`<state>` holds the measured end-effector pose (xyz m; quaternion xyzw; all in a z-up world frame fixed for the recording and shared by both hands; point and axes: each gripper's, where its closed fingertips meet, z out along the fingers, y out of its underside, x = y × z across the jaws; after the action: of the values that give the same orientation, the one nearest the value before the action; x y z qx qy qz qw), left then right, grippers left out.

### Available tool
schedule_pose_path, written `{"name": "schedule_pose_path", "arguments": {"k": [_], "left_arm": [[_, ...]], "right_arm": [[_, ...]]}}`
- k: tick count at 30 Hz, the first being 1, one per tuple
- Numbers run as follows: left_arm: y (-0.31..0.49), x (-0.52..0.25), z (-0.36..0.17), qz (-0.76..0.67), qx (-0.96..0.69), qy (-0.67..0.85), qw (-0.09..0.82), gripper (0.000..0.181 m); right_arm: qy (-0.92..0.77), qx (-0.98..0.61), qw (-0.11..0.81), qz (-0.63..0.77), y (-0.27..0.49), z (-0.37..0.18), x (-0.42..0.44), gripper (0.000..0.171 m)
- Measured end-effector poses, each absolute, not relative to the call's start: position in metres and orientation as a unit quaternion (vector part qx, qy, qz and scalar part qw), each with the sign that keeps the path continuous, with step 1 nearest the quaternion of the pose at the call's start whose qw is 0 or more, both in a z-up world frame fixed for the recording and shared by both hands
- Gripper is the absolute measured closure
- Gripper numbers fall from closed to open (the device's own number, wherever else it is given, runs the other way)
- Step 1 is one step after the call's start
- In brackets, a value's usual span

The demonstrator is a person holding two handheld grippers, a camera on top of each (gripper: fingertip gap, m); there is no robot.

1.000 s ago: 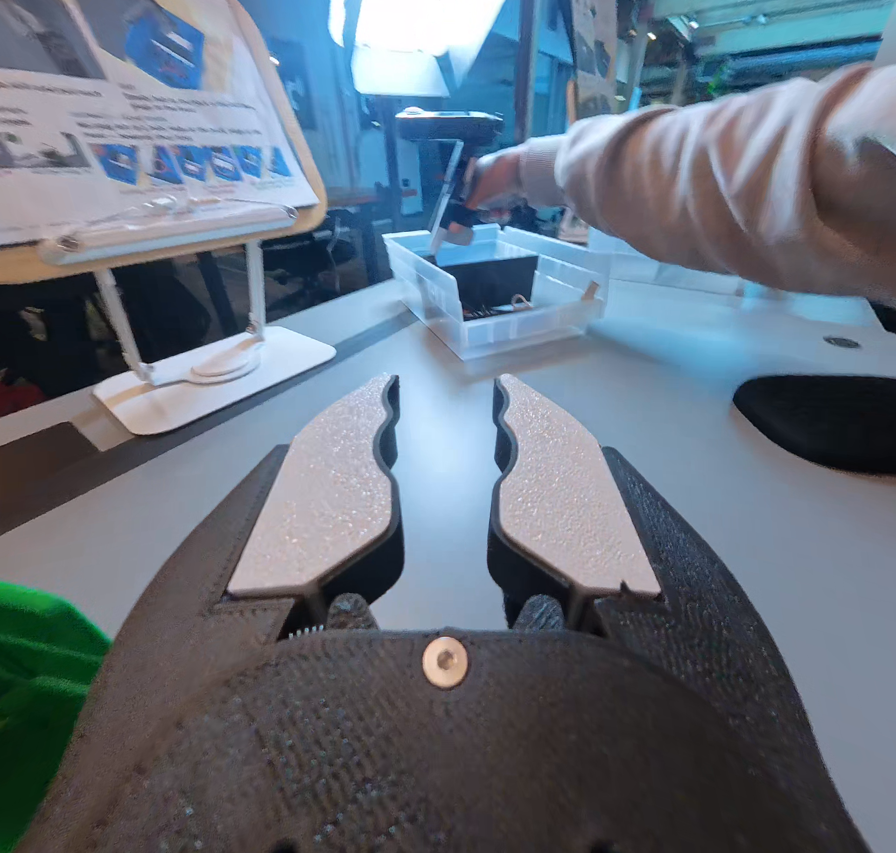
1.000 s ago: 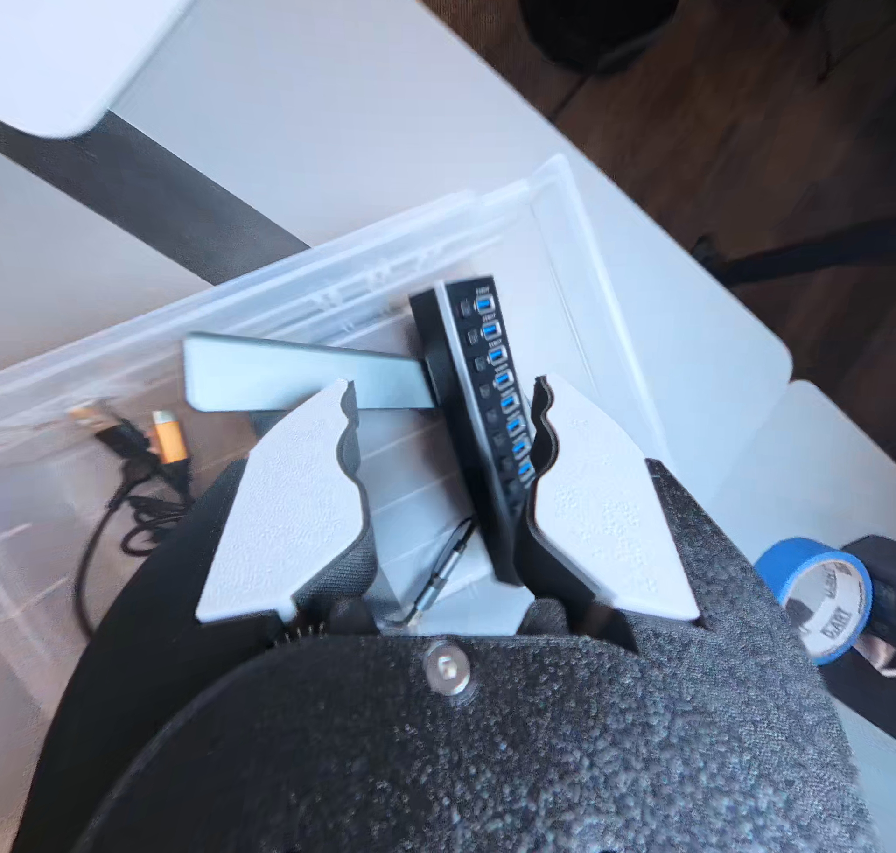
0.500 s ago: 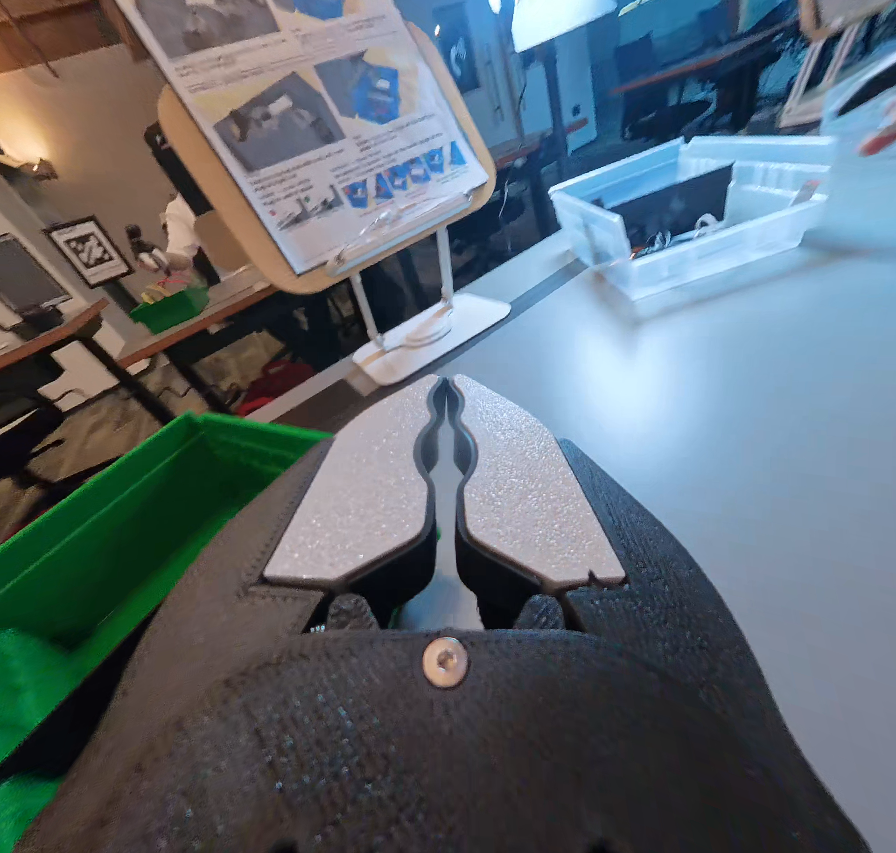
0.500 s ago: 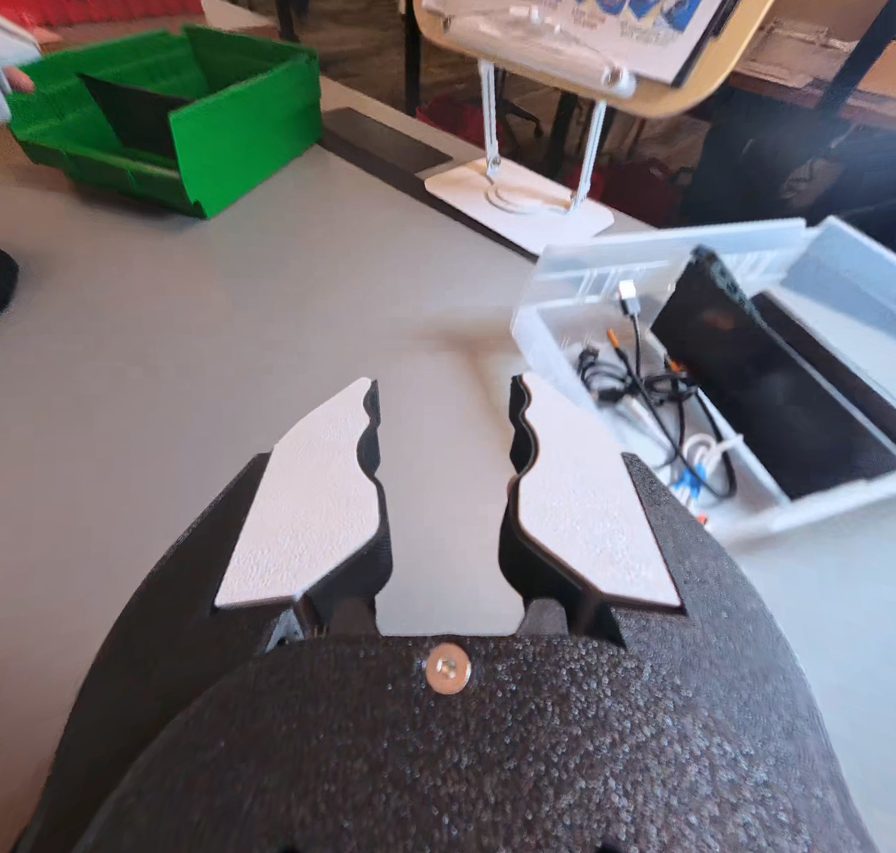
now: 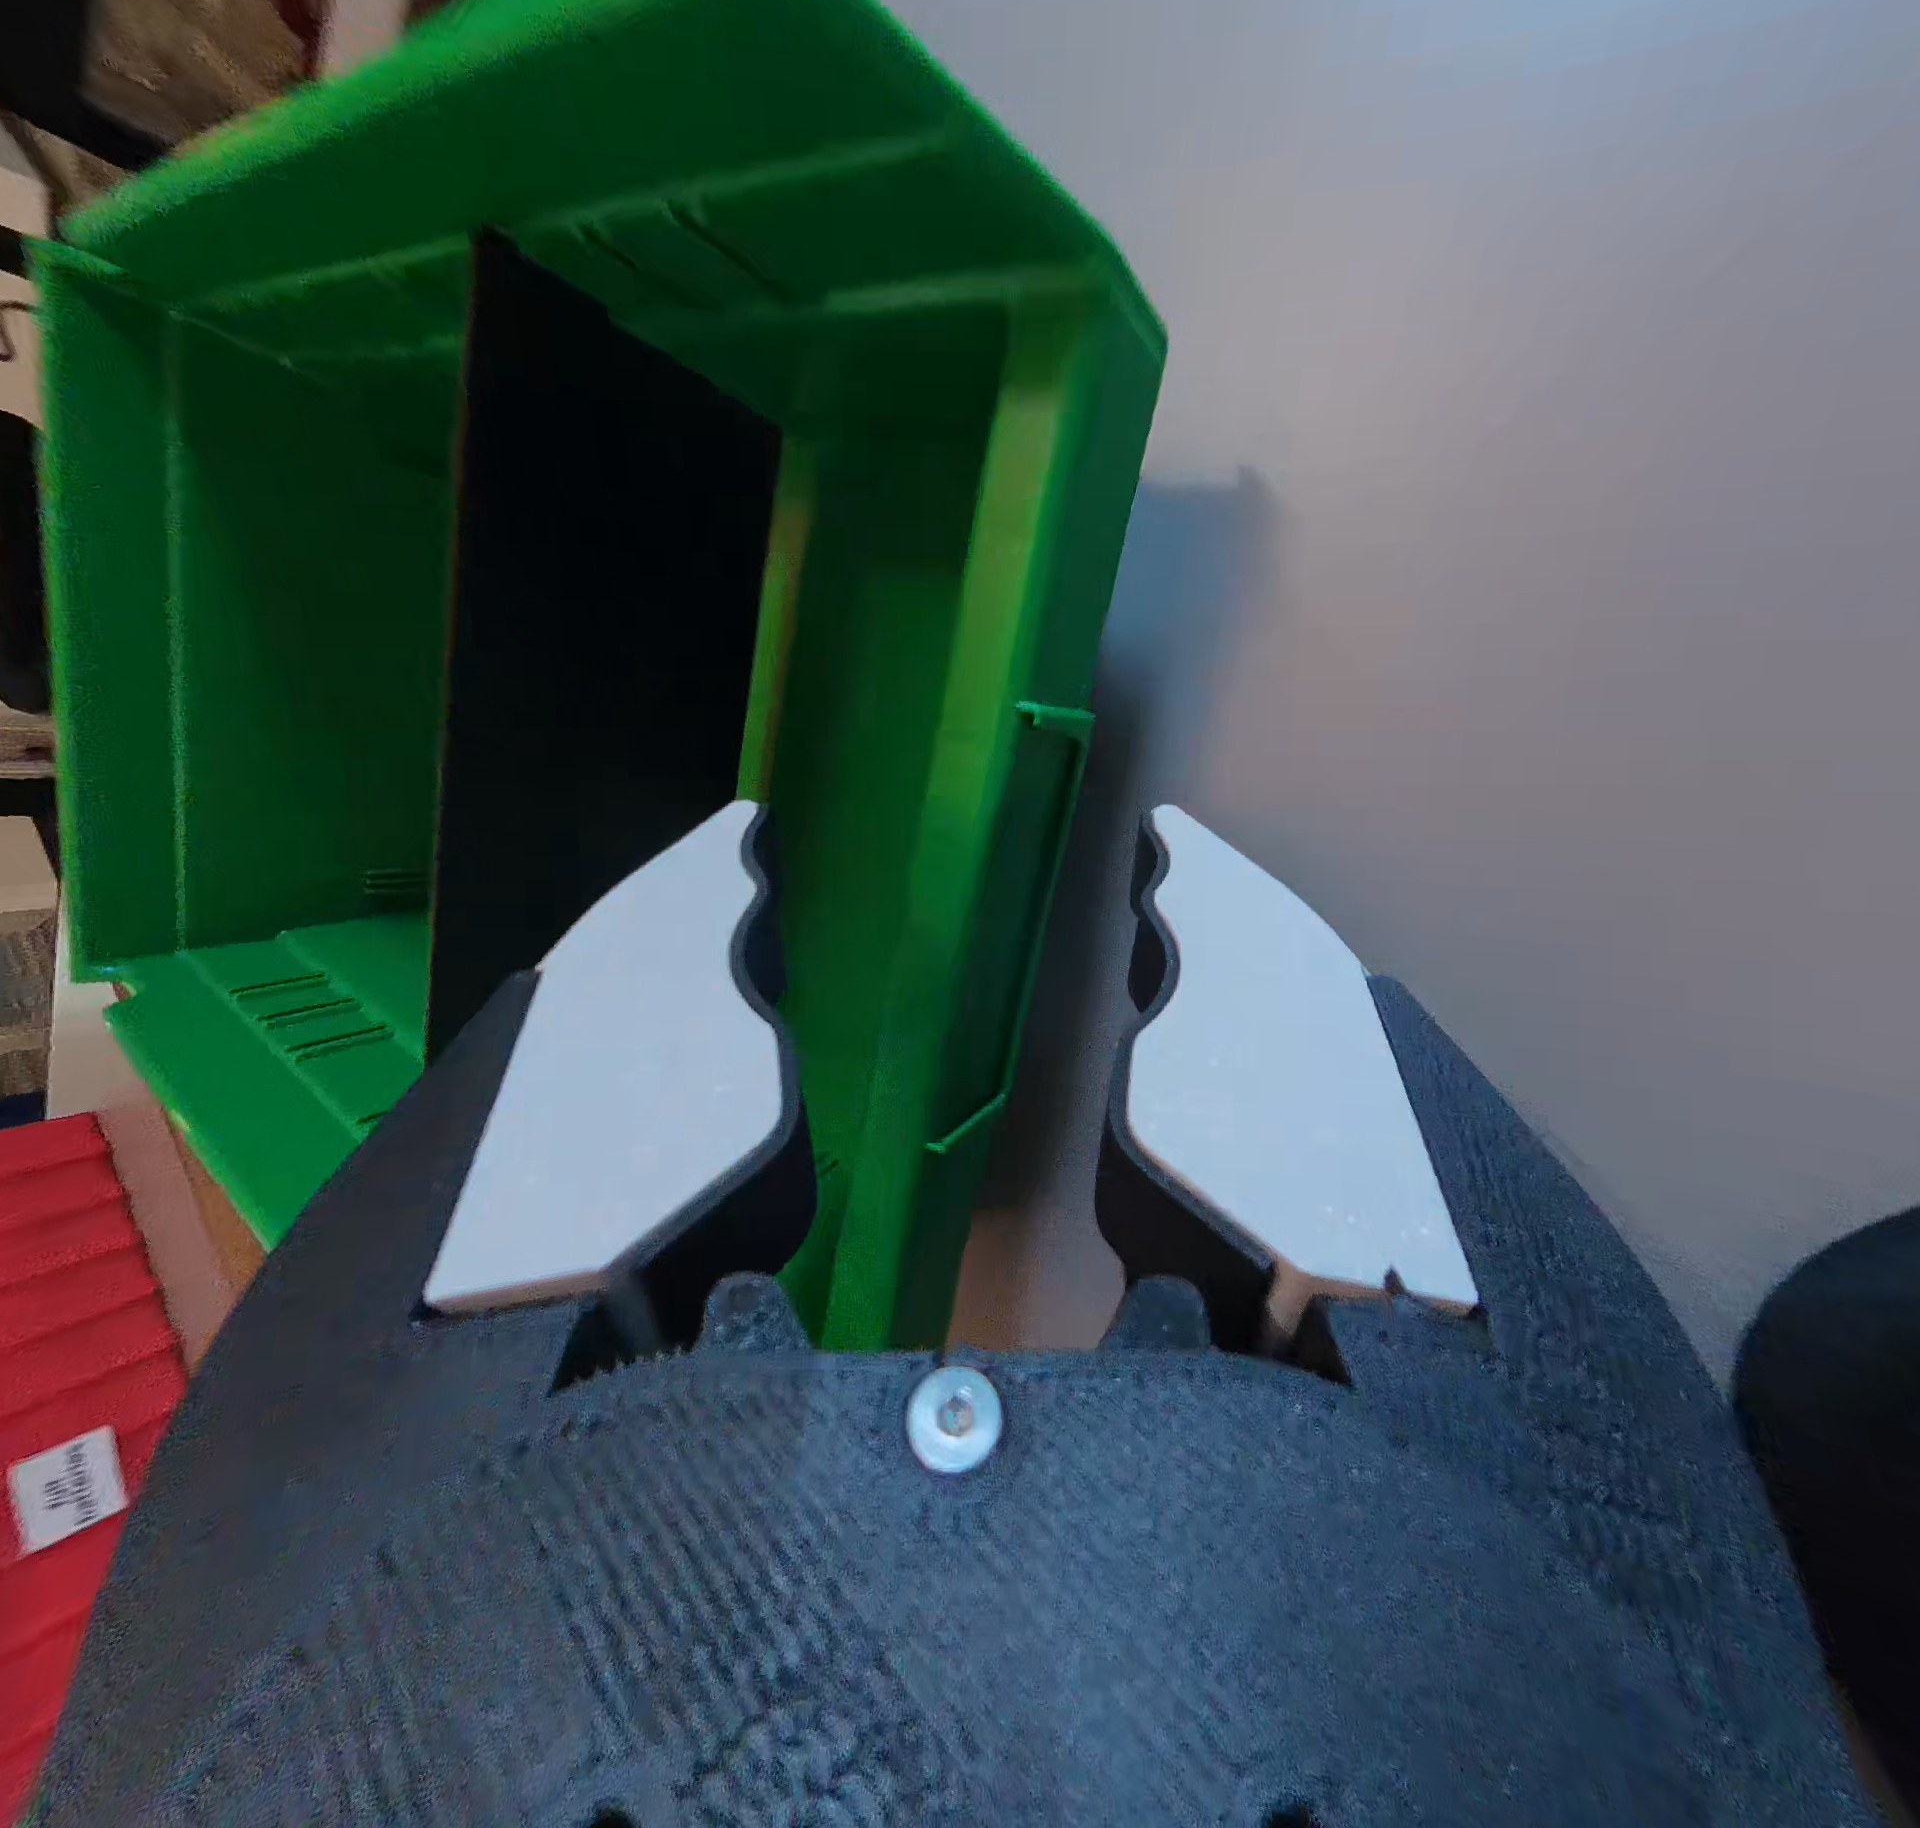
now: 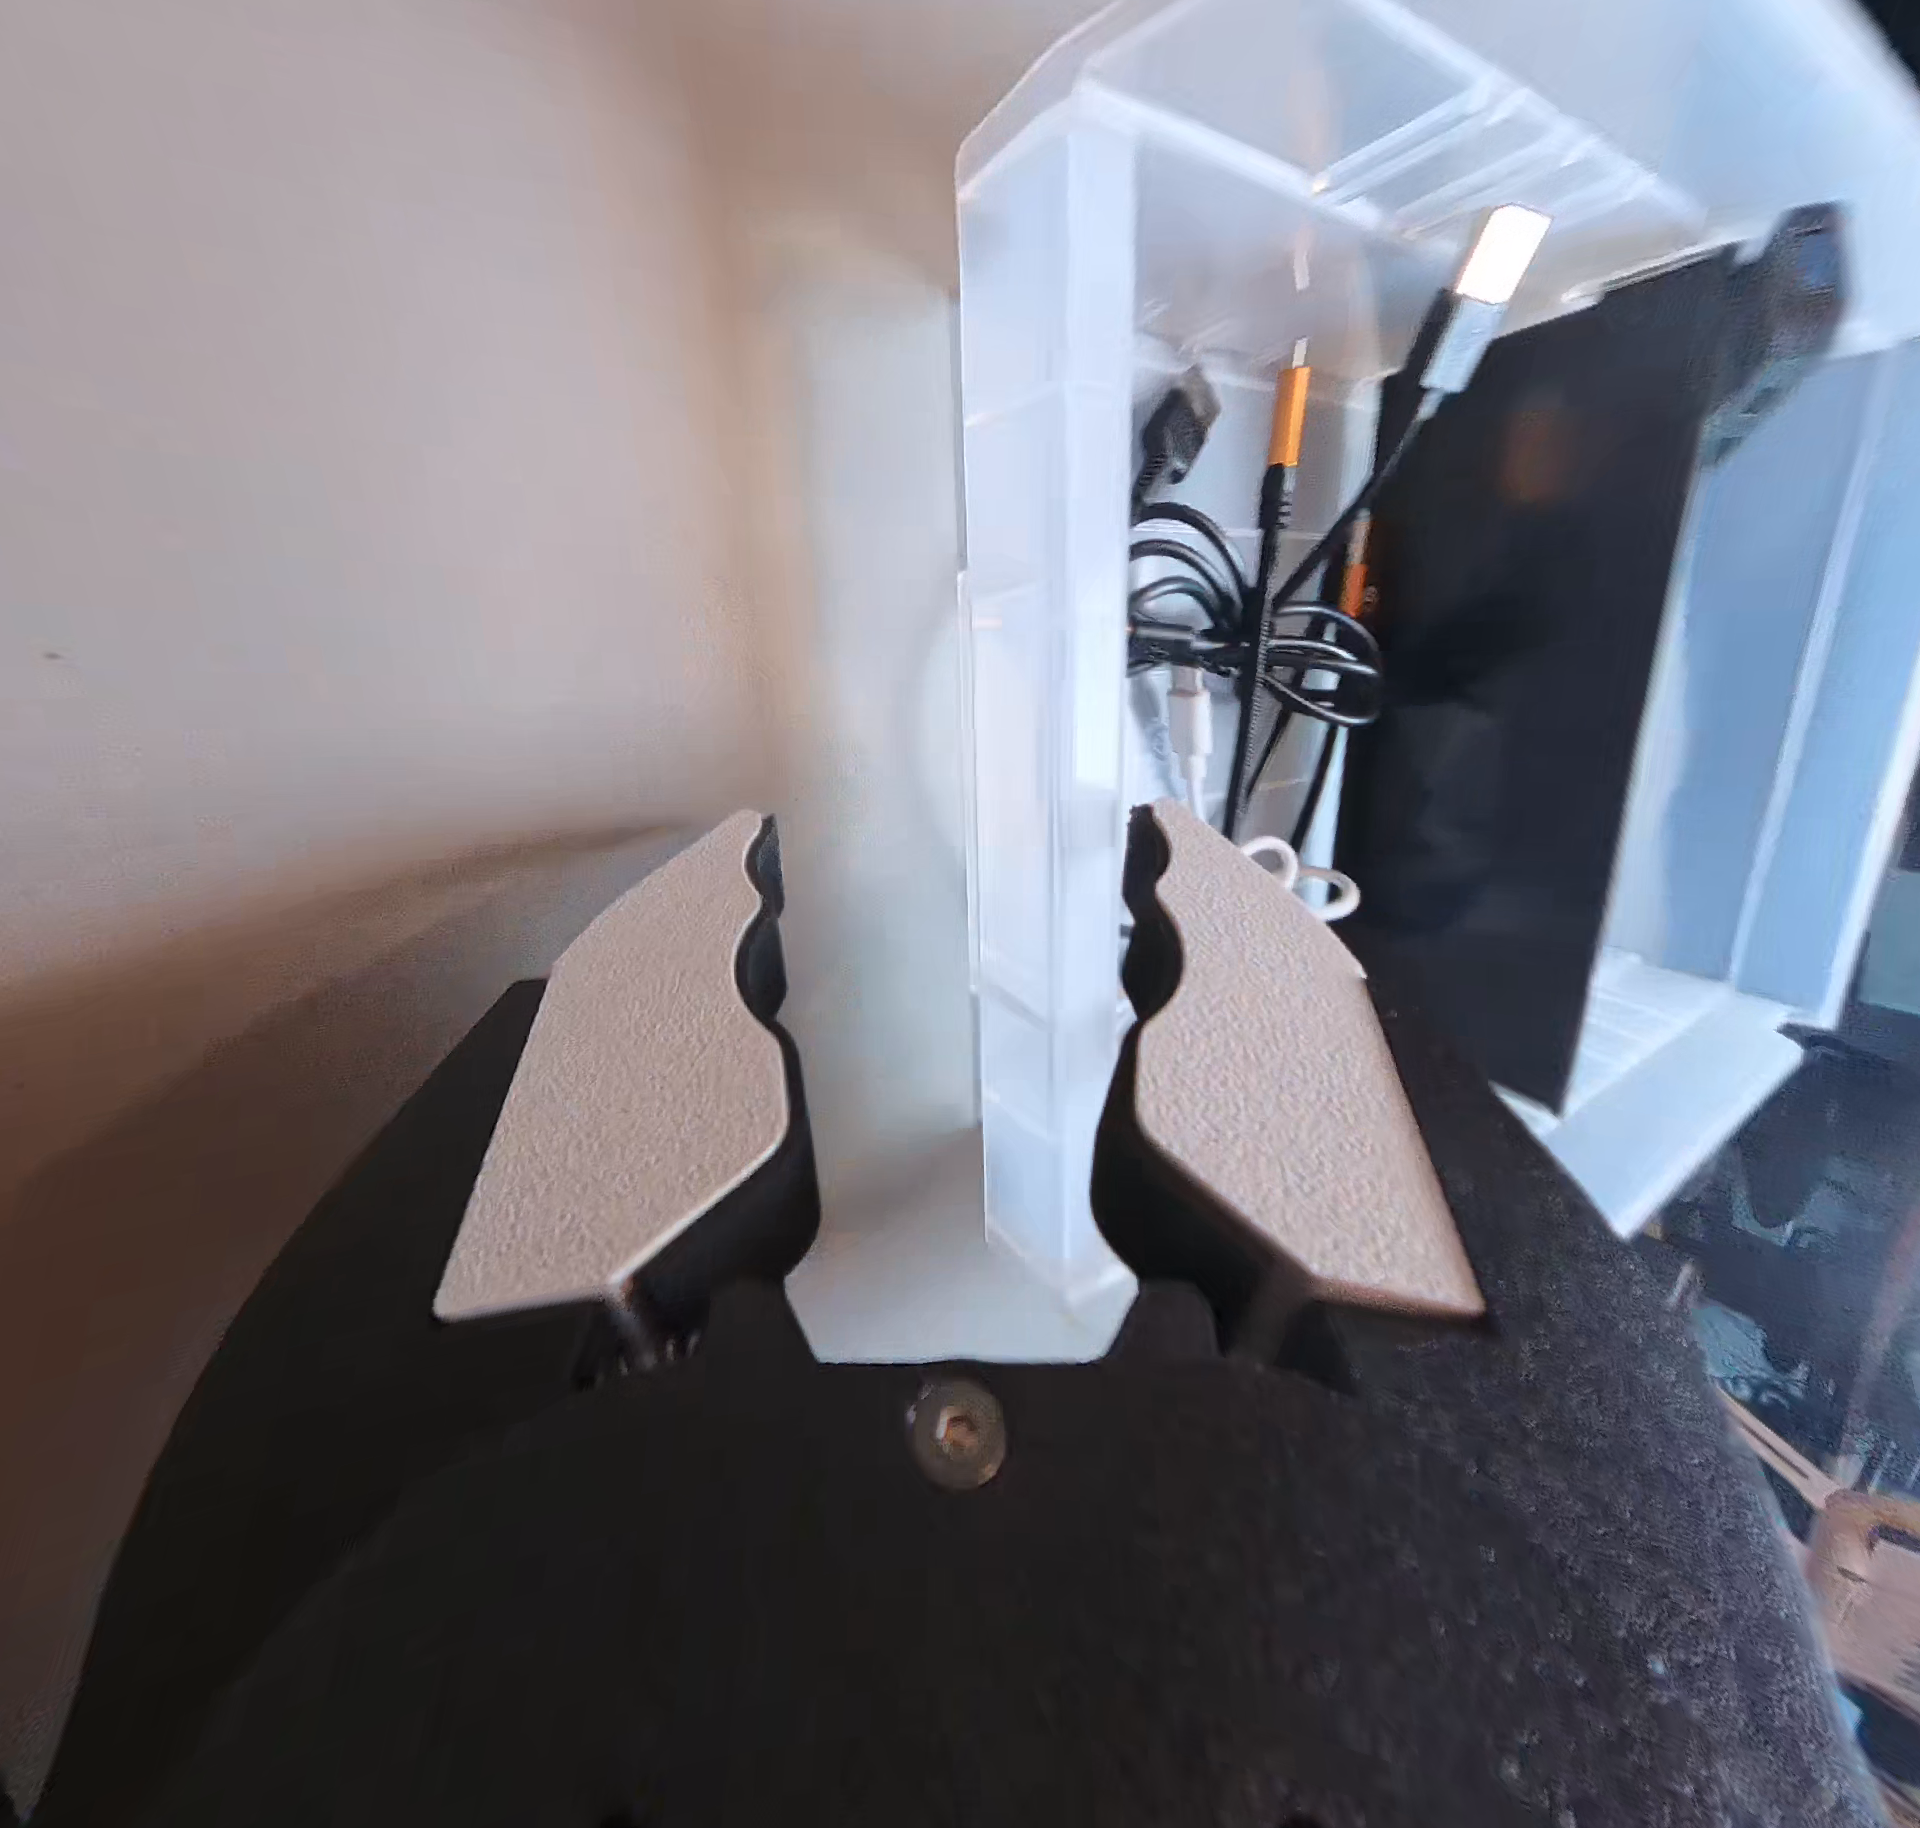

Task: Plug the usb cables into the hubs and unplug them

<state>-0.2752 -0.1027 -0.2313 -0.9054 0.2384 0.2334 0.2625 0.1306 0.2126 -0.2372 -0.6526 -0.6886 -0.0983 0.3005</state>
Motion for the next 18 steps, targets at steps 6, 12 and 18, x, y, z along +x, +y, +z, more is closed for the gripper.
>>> {"name": "schedule_pose_path", "arguments": {"k": [6,12,18], "left_arm": [[-0.09,-0.278,-0.254,0.249,-0.886,0.315,0.234,0.15],[-0.076,-0.226,-0.252,0.242,-0.857,0.36,0.279,0.151],[-0.062,-0.152,-0.251,0.22,-0.811,0.445,0.309,0.15]], "right_arm": [[-0.701,-0.629,0.311,-0.128,0.235,-0.242,0.121,0.14],[-0.737,-0.574,0.346,-0.09,0.181,-0.241,0.125,0.14],[-0.771,-0.494,0.393,-0.085,0.1,-0.238,0.125,0.139]]}}
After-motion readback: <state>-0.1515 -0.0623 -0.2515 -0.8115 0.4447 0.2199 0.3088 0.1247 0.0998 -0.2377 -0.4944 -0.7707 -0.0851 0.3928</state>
